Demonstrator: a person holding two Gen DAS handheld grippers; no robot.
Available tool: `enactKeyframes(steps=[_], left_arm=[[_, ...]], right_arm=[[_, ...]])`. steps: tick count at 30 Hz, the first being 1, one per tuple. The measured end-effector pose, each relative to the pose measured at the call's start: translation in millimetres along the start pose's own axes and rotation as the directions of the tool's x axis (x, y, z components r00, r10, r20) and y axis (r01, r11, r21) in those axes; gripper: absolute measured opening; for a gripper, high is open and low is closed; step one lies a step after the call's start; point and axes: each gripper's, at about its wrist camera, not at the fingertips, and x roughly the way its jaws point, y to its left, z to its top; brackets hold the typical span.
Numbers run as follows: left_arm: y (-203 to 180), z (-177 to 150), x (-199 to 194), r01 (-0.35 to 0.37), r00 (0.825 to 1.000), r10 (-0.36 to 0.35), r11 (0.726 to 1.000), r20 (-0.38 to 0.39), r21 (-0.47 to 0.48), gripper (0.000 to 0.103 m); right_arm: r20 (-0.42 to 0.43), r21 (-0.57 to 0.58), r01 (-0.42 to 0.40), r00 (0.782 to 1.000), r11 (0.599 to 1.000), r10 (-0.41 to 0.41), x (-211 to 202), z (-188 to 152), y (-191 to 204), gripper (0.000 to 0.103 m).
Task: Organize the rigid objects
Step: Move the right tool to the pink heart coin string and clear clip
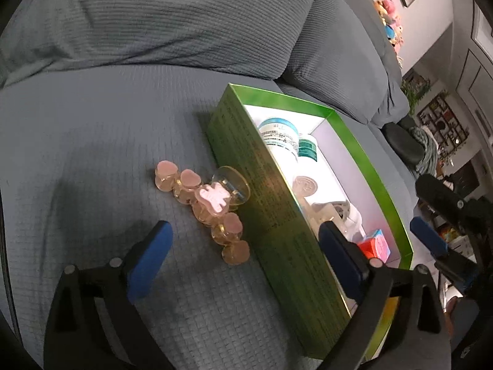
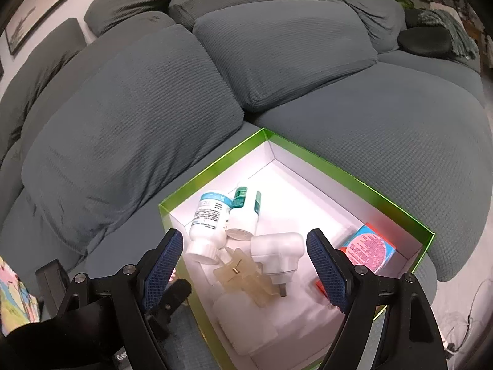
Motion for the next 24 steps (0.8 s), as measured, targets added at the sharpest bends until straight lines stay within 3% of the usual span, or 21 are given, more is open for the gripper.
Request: enactKeyframes(steps=[4,11,14,18,21,24], left_arm=[[1.7,0.1,-3.3,0.023,1.000,-0.023,1.000,-0.014,0.002,0.095],[19.9,9.0,-17.5,0.017,0.999,-0.015,0.998,0.037,-0.062,0.094],[24.0,7.1,-10.8,-0.040,0.999,0.041,0.997,0.016,-0.061,0.094],[21.6,5.9,-1.1,-0.083,0.997,0.083,0.996,0.003,-0.040,0.094],[19.6,4.5,5.6,-0.086,0.996,0.086,0.996,-0.006,-0.034,0.094],[17.2,4.2,13.1,-0.134,0.991,0.134,0.991,-0.010,-0.016,0.094]], right_arm=[[-0.001,-0.008,0.025,1.000,1.000,-0.025,2.4,0.6,0.9,0.084],[0.016,-0.027,0.085,0.996,0.996,-0.084,1.7,3.4,2.6,0.084],[0.032,-0.052,0.097,0.995,0.994,-0.095,-0.7,3.7,7.6,0.084],[0.038,-0.078,0.053,0.998,0.996,-0.050,-5.0,3.4,14.0,0.084],[0.058,-0.096,0.081,0.995,0.992,-0.075,-8.4,2.3,18.0,0.084],[0.051,-0.105,0.096,0.995,0.990,-0.091,-6.0,2.4,18.6,0.084]])
